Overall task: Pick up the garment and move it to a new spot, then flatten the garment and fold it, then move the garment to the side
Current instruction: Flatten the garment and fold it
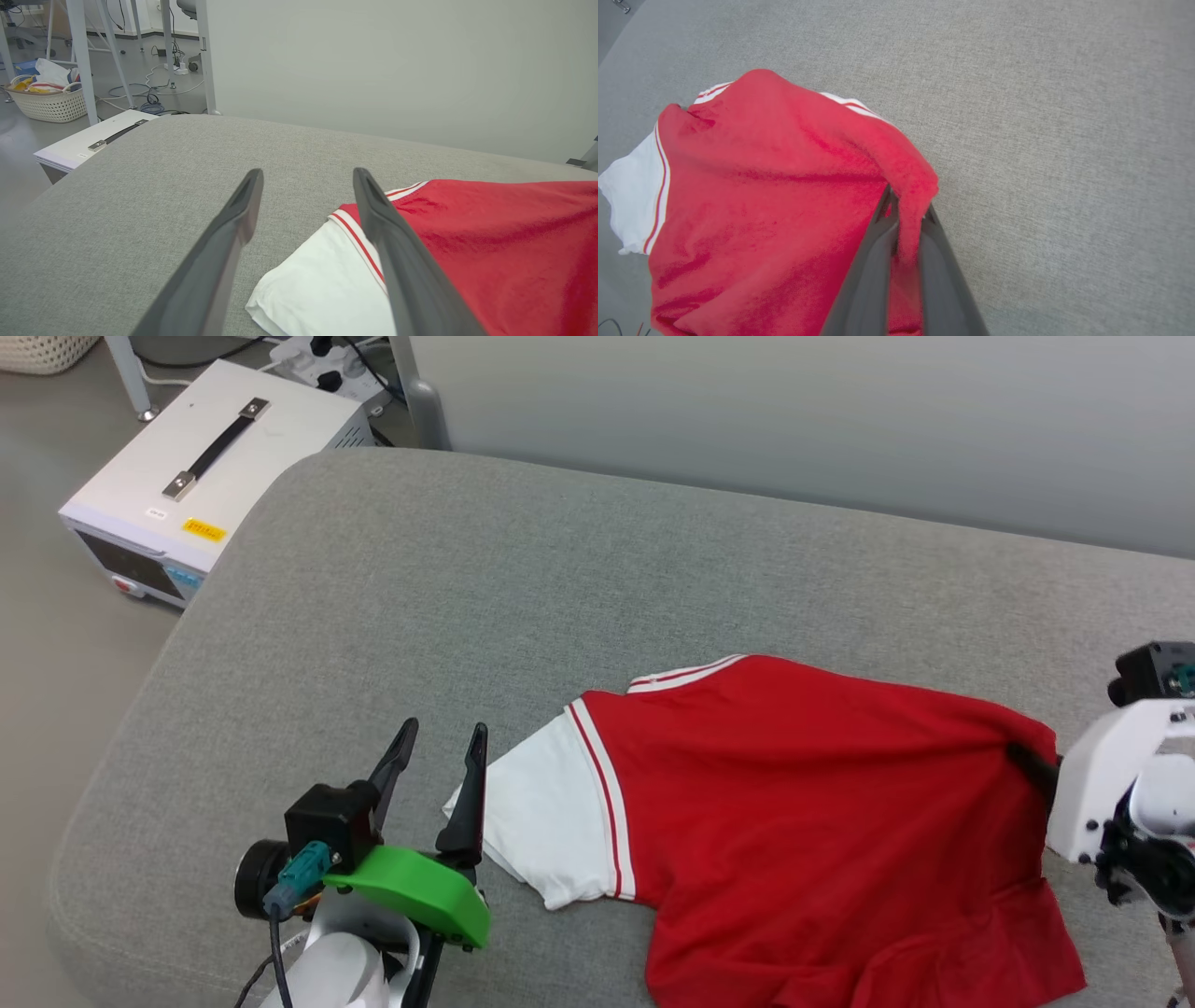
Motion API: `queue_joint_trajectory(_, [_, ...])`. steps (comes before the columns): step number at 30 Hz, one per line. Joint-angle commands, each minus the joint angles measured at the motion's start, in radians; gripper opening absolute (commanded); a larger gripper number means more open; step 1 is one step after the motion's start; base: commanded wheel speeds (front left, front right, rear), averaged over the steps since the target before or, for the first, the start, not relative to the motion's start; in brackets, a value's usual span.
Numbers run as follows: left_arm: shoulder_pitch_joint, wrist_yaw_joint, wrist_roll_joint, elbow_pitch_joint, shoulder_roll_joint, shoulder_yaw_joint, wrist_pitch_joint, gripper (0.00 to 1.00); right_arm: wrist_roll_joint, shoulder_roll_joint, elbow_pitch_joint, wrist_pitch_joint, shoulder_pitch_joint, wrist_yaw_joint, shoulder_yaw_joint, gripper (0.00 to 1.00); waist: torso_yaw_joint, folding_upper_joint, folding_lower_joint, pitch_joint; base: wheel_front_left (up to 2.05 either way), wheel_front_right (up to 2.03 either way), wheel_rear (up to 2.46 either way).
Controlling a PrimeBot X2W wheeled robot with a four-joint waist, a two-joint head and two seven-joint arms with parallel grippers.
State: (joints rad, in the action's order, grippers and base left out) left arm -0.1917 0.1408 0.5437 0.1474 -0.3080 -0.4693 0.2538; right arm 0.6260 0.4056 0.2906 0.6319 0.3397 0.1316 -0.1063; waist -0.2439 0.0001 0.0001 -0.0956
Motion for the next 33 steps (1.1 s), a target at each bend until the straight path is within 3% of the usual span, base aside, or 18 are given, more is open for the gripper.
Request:
queue_joint_trajectory(1, [0.017, 0.006, -0.005, -0.007, -0.008, 0.000, -0.004, 1.00, -0.026, -0.009, -0.042, 0.004, -0.064, -0.001, 0.032, 0.00, 0.038, -0.0001, -0.0001, 0.038, 0.00, 0.00, 0.00])
queue_joint_trajectory(5, [0.037, 0.015, -0.002, -0.022, -0.021, -0.001, -0.019, 1.00, -0.065, -0.090, -0.192, 0.061, -0.262, -0.001, 0.120, 0.00, 0.067, -0.0001, -0.0001, 0.065, 0.00, 0.00, 0.00])
queue_joint_trajectory(10, [0.050, 0.016, -0.004, -0.041, -0.038, -0.011, -0.042, 1.00, -0.125, -0.274, -0.361, 0.156, -0.536, -0.001, 0.191, 0.00, 0.094, -0.0001, -0.0001, 0.091, 0.00, 0.00, 0.00])
queue_joint_trajectory(16, [0.055, 0.023, -0.005, -0.061, -0.051, -0.016, -0.060, 1.00, -0.119, -0.352, -0.379, 0.149, -0.701, -0.001, 0.214, 0.00, 0.114, -0.0001, -0.0001, 0.099, 0.00, 0.00, 0.00])
queue_joint_trajectory(17, [0.056, 0.024, -0.004, -0.064, -0.052, -0.016, -0.062, 1.00, -0.113, -0.354, -0.371, 0.131, -0.703, -0.001, 0.211, 0.08, 0.117, -0.0001, -0.0001, 0.098, 0.00, 0.00, 0.00])
queue_joint_trajectory(19, [0.059, 0.027, -0.003, -0.068, -0.056, -0.017, -0.067, 1.00, -0.077, -0.355, -0.347, 0.069, -0.695, -0.001, 0.201, 1.00, 0.121, -0.0001, -0.0001, 0.098, 0.00, 0.00, 0.00])
queue_joint_trajectory(28, [0.073, 0.036, 0.009, -0.075, -0.069, -0.009, -0.073, 1.00, -0.046, -0.355, -0.328, -0.287, -0.606, -0.001, 0.218, 1.00, 0.113, -0.0001, -0.0001, 0.096, 0.00, 0.00, 0.00])
queue_joint_trajectory(33, [0.082, 0.047, 0.016, -0.080, -0.067, -0.003, -0.068, 1.00, -0.077, -0.355, -0.315, -0.364, -0.569, -0.001, 0.261, 1.00, 0.107, -0.0001, -0.0001, 0.098, 0.00, 0.00, 0.00])
